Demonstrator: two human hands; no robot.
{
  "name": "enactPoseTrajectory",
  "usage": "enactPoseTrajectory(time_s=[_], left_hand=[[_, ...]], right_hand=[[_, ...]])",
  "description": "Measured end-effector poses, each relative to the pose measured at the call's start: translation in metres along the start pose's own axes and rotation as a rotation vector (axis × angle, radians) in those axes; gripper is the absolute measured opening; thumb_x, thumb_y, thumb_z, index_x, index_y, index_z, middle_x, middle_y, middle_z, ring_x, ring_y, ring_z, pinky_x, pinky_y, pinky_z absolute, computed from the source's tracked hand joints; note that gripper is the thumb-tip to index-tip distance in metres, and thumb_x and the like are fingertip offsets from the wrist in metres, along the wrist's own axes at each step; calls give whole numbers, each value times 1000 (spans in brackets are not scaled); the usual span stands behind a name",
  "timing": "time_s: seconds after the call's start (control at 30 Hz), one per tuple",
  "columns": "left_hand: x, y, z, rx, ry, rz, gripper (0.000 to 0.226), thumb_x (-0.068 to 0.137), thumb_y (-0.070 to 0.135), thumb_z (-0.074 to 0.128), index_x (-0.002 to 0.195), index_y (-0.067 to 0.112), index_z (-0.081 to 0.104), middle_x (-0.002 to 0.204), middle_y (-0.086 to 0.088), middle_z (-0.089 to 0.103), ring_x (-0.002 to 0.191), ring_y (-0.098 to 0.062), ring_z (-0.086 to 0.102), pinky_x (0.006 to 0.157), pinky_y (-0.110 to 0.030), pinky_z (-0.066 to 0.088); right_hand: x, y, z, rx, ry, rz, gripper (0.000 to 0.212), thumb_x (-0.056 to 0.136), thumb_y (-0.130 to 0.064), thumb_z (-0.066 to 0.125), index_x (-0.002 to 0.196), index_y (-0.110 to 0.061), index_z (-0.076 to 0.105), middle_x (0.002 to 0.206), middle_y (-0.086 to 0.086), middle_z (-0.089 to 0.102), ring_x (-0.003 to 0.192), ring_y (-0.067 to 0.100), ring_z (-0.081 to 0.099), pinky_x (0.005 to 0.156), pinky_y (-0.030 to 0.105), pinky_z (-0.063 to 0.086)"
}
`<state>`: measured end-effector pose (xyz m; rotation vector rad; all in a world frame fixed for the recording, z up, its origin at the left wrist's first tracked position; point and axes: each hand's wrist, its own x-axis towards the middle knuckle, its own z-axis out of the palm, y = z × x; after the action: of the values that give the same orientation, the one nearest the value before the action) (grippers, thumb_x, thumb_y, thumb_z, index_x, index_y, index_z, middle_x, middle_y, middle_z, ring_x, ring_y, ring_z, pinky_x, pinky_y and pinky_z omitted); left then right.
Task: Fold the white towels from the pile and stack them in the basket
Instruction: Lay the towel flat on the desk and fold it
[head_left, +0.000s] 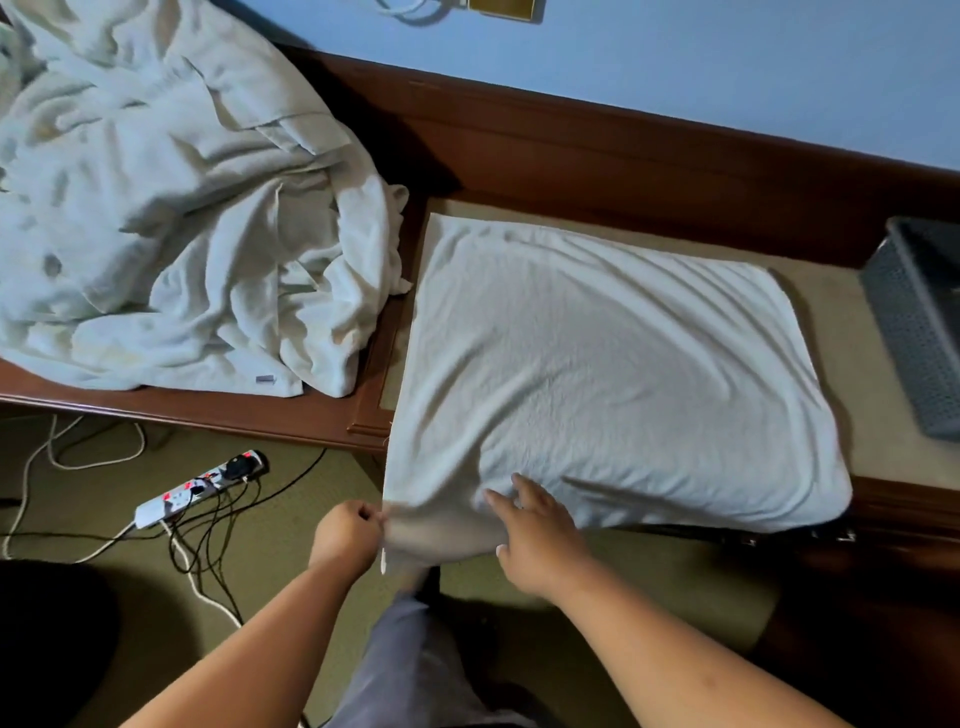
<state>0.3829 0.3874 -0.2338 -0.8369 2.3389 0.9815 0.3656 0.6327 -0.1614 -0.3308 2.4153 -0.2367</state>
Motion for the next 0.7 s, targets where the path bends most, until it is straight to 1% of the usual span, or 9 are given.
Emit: enactPoseTrajectory(time_s=[0.1,0.17,0.23,0.33,0.43,0.5,0.57,0.63,0.7], left_hand=[[11,24,-7,16,53,131,9,91,27,67,95,23,60,94,3,64,88,-21,61,78,-35,50],[22,42,-10,85,88,281,26,89,28,68,113,25,59,109,4,60,91,-19,61,83,-38,52],[31,57,-11,192,112,449,37,88,26,70,123,24,61,121,2,57,104,-22,61,90,-42,50],[50,78,-12,400,87,682,42,83,25,73,124,26,64,130,2,57,117,-27,57,96,-44,47],[69,93,-8,520,1,777,46,76,24,77,121,28,68,133,3,60,118,-29,59,93,-45,49],[78,104,-3,562,-32,852,41,77,28,76,117,29,70,129,3,62,115,-28,62,89,-45,52],[83,121,7,583,-69,928,36,81,36,63,115,31,69,128,3,63,112,-28,63,86,-44,53],[83,145,20,593,-108,990,42,82,41,47,116,29,69,128,2,64,110,-29,65,85,-43,54],[82,178,40,603,-148,1056,45,81,40,44,116,28,68,128,0,64,108,-29,65,83,-43,55]], right_hand=[[13,-1,-7,46,4,26,72,100,-29,52,159,-35,10,168,5,-5,154,28,-2,124,43,9],[22,-1,-12,58,3,45,71,100,-24,51,159,-34,11,168,4,-5,154,28,-2,124,44,9],[30,-1,-16,64,11,72,69,99,-15,47,158,-32,16,168,4,-4,154,29,0,123,45,10],[46,-2,-26,105,5,124,66,99,-12,42,158,-31,19,167,6,-4,153,32,3,122,46,12],[56,5,-33,171,-20,173,78,92,-12,51,158,-31,14,167,6,-8,153,30,0,122,44,13],[59,16,-37,192,-13,199,82,90,-19,56,158,-32,13,167,8,-7,154,28,2,123,42,16],[59,35,-41,210,-1,259,82,91,-27,58,158,-33,12,167,8,-7,154,26,2,123,42,18],[54,61,-47,214,11,328,83,93,-29,58,158,-34,8,167,7,-9,154,25,0,123,43,16],[44,95,-52,231,26,397,81,96,-30,54,159,-33,3,167,7,-13,154,26,-3,124,43,12]])
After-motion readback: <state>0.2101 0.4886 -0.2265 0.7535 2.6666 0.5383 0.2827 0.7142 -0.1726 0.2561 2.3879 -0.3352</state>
